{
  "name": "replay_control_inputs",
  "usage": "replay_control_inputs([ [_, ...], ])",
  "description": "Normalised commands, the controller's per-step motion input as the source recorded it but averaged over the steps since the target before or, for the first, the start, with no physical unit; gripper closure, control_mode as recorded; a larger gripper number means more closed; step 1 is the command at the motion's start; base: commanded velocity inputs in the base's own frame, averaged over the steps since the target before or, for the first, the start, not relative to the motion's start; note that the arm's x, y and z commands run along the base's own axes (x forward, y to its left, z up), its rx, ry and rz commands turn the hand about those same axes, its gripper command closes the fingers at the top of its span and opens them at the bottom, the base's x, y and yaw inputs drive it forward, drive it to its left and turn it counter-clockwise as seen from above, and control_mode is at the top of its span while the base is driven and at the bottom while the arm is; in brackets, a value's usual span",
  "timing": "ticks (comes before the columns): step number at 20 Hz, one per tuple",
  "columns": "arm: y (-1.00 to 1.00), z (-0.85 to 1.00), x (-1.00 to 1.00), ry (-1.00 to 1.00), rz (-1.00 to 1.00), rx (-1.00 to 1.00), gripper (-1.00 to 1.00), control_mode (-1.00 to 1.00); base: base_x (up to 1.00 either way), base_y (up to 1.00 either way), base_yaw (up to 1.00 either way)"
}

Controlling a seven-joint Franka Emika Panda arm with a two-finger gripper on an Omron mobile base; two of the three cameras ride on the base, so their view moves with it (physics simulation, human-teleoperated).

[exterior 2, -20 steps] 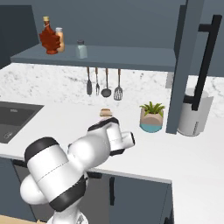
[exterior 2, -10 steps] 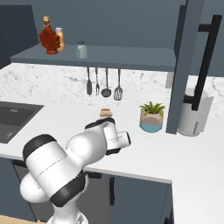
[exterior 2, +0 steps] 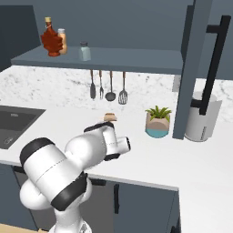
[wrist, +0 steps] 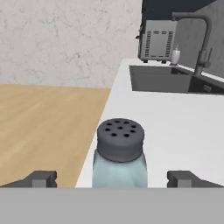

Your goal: Put the shaker and condiment bottle from the counter next to their counterparts in the cabinet.

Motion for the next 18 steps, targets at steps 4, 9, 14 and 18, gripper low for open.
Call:
replay_control_inputs([
  [4,0.11,-0.16,0.00,0.04,0.00,-0.02,-1.00,-1.00,0.00,0.00,0.00],
  [9,0.11,-0.16,0.00,0.03,0.00,0.00,-1.00,-1.00,0.00,0.00,0.00],
  [14,0.15,-0.15,0.00,0.01,0.00,0.00,-1.00,-1.00,0.00,0.00,0.00],
  [18,0.22,-0.07,0.00,0.00,0.00,0.00,1.00,-1.00,0.00,0.00,0.00],
])
